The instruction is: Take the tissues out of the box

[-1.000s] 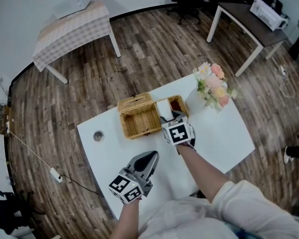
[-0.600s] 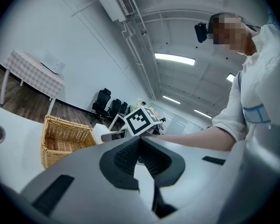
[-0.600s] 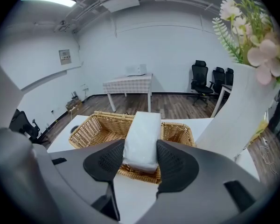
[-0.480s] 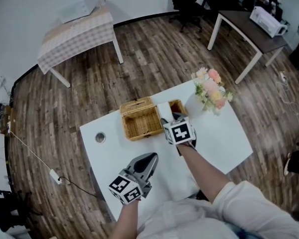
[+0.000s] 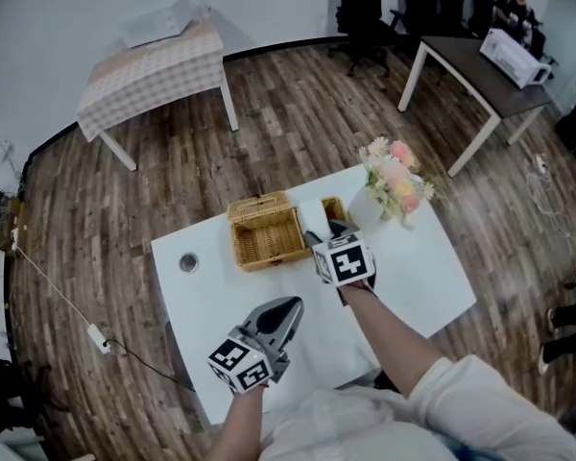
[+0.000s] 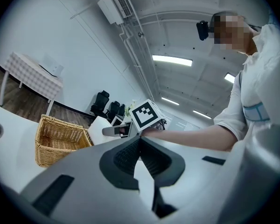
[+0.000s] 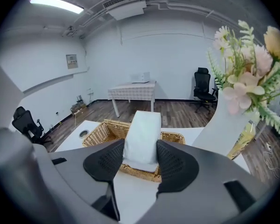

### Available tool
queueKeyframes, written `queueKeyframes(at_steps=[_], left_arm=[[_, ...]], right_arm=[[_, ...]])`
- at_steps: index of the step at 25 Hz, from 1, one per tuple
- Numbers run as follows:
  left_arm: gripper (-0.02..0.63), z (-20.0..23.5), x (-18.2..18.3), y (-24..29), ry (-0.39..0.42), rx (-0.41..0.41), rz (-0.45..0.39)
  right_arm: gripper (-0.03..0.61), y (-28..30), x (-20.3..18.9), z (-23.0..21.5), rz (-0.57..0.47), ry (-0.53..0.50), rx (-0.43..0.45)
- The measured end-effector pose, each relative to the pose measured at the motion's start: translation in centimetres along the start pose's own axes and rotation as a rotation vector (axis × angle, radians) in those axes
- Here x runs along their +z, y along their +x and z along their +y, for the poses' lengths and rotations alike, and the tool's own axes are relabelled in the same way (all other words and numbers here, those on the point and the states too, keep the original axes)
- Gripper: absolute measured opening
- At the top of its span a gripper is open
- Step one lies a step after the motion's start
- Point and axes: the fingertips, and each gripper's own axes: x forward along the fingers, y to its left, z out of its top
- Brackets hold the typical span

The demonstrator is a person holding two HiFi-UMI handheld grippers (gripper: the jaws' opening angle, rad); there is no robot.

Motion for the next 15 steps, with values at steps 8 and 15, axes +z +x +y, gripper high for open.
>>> queueKeyframes(at_steps=[8,15], left_arm=[[0.002,-2.6,-1.1,0.3,0.0,0.005,-0.019],[0.002,-4.9,-3.4,0.8,-0.003,0.006,-0.021]], right_arm=[[0.235,-3.6,-0.1,-0.2,-0.059,0.001,0.035],[0.235,-7.0,-2.9,-0.4,-0.096,0.08,0.115]])
